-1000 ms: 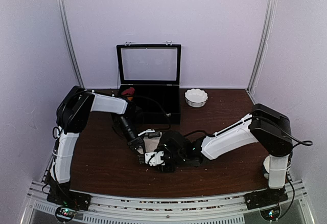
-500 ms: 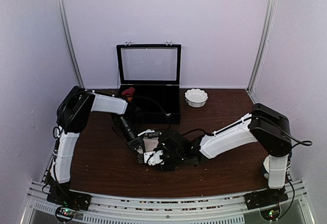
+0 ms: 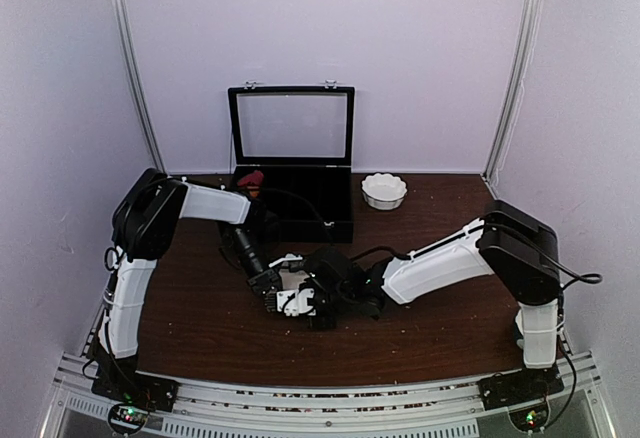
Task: Roll the socks
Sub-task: Roll the sock at the center of the board.
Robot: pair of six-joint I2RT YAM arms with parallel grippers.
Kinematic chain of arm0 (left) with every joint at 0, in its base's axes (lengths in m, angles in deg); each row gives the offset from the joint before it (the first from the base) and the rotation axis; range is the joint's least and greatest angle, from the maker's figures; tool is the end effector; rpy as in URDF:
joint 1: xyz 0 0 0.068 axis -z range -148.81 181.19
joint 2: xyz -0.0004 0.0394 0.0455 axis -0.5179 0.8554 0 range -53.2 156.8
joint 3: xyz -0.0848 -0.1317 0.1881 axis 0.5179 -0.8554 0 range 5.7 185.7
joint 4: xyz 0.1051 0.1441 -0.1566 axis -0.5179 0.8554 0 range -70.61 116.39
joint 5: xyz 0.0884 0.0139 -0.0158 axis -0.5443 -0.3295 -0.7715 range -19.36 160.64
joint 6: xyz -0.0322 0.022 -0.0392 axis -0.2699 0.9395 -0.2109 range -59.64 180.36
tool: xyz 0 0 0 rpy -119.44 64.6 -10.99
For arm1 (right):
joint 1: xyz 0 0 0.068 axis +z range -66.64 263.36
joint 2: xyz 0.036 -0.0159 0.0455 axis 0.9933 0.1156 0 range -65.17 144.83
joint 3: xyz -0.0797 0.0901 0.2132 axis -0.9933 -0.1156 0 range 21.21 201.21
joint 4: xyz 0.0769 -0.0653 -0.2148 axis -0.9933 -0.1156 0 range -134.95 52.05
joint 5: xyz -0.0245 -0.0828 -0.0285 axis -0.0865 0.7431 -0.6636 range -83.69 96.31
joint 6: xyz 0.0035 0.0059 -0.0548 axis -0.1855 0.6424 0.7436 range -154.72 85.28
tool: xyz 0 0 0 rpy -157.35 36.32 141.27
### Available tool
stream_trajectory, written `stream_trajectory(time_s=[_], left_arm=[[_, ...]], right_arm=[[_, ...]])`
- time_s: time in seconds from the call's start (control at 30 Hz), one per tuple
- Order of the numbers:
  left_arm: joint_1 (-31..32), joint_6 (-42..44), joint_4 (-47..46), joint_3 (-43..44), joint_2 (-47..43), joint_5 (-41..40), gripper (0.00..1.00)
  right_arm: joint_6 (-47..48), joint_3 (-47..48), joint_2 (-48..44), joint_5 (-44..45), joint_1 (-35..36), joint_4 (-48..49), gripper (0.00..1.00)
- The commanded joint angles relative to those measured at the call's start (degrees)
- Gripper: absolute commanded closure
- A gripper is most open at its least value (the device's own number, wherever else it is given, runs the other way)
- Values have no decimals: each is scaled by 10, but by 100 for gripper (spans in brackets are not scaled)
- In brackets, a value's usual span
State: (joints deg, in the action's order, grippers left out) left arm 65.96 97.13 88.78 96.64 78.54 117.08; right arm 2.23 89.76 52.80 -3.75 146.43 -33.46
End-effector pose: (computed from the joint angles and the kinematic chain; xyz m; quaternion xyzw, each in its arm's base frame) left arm 0.2696 -0.2202 0.0974 -0.4728 -0.7744 0.3910 0.1543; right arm 0.1738 0.3568 0.1154 -0.7265 0.5656 0.1652 0.3536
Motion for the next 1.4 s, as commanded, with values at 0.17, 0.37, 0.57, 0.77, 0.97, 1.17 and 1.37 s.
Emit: stream_trajectory(time_s=[0.17,0.37,0.57,0.77,0.97,1.17,1.37], left_arm=[[-10,21,32,37,-54,-47,57],[-11,-18,-36,37,-83,-89,60],[5,-27,-44,91,-24,-122,63],[37,-26,-33,135,21,-124,65],[69,-24,-25,157,52,-108,66],[92,-6,-3,205,84,-79,67],[89,-12,-18,218,49,-70,66]], right_arm=[[-78,-43,18,-74,-4,-99,100],[-123,-51,7,-110,1,-119,100],[-161,-82,-14,-110,24,-121,100],[-217,-135,-53,-79,51,-111,100],[-236,-144,-68,-44,77,-122,100],[-232,-112,-63,-51,83,-161,100],[-270,-89,-17,-104,72,-191,100]])
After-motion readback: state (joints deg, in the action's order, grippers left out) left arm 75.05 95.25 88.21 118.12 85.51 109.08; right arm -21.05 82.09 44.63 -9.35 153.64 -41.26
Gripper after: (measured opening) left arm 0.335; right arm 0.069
